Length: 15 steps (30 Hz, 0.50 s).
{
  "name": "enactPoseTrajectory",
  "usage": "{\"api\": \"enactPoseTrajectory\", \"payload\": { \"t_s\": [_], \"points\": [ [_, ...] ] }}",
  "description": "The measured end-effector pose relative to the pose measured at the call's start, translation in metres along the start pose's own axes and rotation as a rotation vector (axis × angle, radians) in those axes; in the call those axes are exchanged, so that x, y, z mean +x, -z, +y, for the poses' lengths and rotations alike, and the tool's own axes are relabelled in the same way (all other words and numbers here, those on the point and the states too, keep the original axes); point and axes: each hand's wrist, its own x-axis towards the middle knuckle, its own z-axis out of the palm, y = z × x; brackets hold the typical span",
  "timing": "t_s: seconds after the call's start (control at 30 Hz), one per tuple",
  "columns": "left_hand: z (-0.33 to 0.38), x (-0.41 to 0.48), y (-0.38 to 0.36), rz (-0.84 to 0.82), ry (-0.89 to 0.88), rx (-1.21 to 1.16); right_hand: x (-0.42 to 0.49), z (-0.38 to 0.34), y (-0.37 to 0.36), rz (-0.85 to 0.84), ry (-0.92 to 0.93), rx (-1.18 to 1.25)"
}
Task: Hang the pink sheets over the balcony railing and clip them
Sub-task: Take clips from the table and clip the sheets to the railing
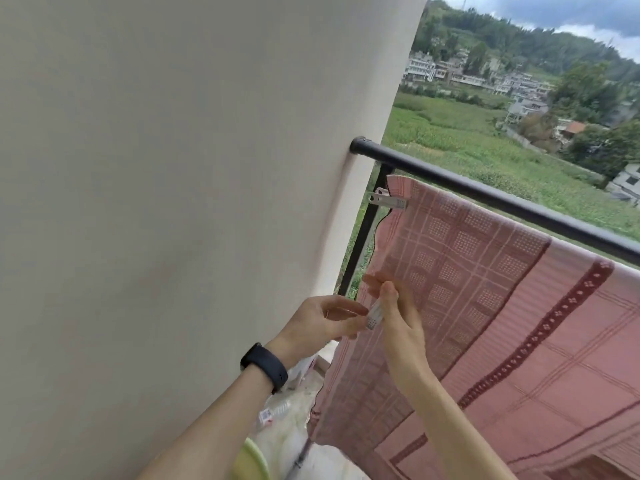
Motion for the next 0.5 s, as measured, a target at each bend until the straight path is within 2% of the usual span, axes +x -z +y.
{"api": "enactPoseTrajectory", "payload": {
  "t_s": [0.1, 0.2, 0.3, 0.4, 0.5],
  "points": [
    [-0.025, -0.004, -0.001, 0.113, 0.058, 0.026, -0.009, 0.032, 0.0, -0.037, -0.097, -0.008],
    [-0.038, -0.006, 0.009, 0.252, 0.059, 0.037, -0.004, 0.055, 0.011, -0.19, -0.171, -0.213],
    [-0.044, -0.001, 0.024, 0.282, 0.053, 0.126, 0.001, 0.059, 0.012, -0.319, -0.24, -0.35],
    [-0.043, 0.006, 0.031, 0.329, 0.026, 0.128, 0.007, 0.059, 0.007, -0.336, -0.215, -0.407],
    [-0.041, 0.013, 0.028, 0.447, 0.014, 0.006, 0.016, 0.059, 0.001, -0.278, -0.248, -0.317]
  ]
}}
